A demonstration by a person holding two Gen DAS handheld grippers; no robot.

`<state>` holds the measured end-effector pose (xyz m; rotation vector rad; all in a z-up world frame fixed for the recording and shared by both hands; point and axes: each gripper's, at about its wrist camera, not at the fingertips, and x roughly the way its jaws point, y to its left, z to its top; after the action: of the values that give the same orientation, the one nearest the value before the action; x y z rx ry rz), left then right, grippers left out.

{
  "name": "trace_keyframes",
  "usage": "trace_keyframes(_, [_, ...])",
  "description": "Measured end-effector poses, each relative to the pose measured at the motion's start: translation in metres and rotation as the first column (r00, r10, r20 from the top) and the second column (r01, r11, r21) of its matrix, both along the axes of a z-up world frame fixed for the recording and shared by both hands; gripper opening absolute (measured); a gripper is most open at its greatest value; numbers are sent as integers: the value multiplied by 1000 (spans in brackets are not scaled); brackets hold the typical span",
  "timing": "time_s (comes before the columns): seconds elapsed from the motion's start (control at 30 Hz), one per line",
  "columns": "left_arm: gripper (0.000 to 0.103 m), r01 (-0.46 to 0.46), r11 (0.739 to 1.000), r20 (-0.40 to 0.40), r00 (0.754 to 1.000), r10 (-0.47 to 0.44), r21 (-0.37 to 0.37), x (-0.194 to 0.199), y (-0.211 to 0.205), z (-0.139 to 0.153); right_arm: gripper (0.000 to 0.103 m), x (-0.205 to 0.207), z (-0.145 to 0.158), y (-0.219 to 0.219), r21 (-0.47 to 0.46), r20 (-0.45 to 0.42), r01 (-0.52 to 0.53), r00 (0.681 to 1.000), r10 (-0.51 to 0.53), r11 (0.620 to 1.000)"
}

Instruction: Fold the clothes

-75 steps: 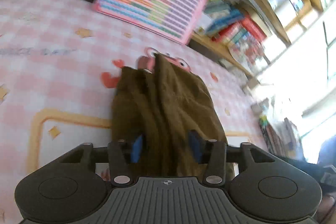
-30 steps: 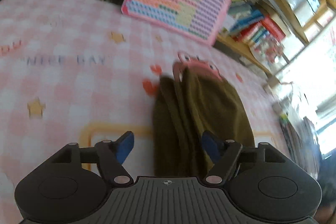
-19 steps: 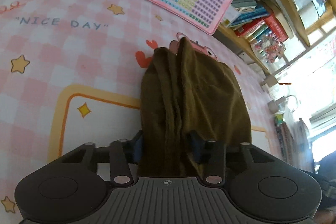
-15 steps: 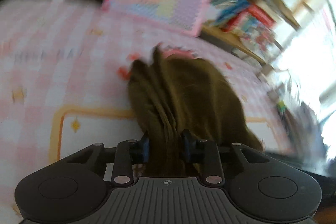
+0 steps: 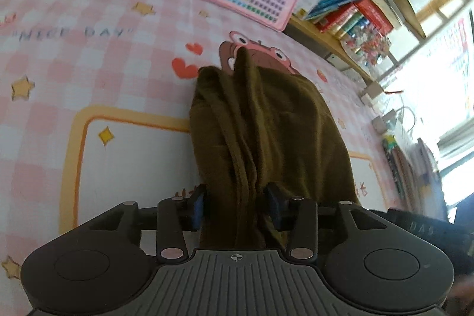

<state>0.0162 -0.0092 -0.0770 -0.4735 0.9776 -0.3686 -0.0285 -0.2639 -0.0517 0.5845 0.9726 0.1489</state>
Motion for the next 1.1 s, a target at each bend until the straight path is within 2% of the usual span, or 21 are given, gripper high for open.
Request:
trace_keyframes(0.03, [49,-6,1000,-13,1000,6,-18,2,2,-3,46,2,-4,-5,38,-19,18,1000,-18,999])
trace_keyframes(0.13, [49,-20,999,-25,1000,18,-46,6,2,-6,51,7,-9,-5,49,-41,16,999,-14,999])
trace_keyframes(0.17, [47,-23,999,-25,999,21,-49,7,1,-6,50,8,-11,-3,46,-39,9,999,-7,999])
trace_keyframes(0.2, [43,-22,999,-20,1000,21,-40,7,-2,-6,44,8,-11,0,38,-33,3,999,-1,999])
trace_keyframes(0.3, [32,-7,1000,0,1000,7,4,4,-10,-2,31,8,-5,13,-41,8,-52,999,52,998])
trace_keyframes(0.33, [30,-2,1000,15,1000,1,15,3,-12,2,30,5,-1,19,-87,32,-74,996,77,993])
trace_keyframes(0.43, [28,7,999,74,997,-9,36,-5,-13,15,27,-3,14,34,-190,117,-107,984,131,976])
trace_keyframes(0.57, [28,18,999,155,988,-26,50,-16,-13,33,26,-16,35,43,-277,224,-118,957,183,954])
trace_keyframes(0.7, [28,28,997,215,976,-42,68,-26,-14,47,26,-27,46,45,-302,281,-117,938,205,946])
trace_keyframes(0.83, [28,36,995,241,969,-58,93,-34,-18,55,26,-31,51,45,-306,289,-123,933,215,944])
trace_keyframes(1.1, [29,2,993,237,971,-31,120,-43,-26,58,26,-31,50,38,-277,284,-164,928,243,947])
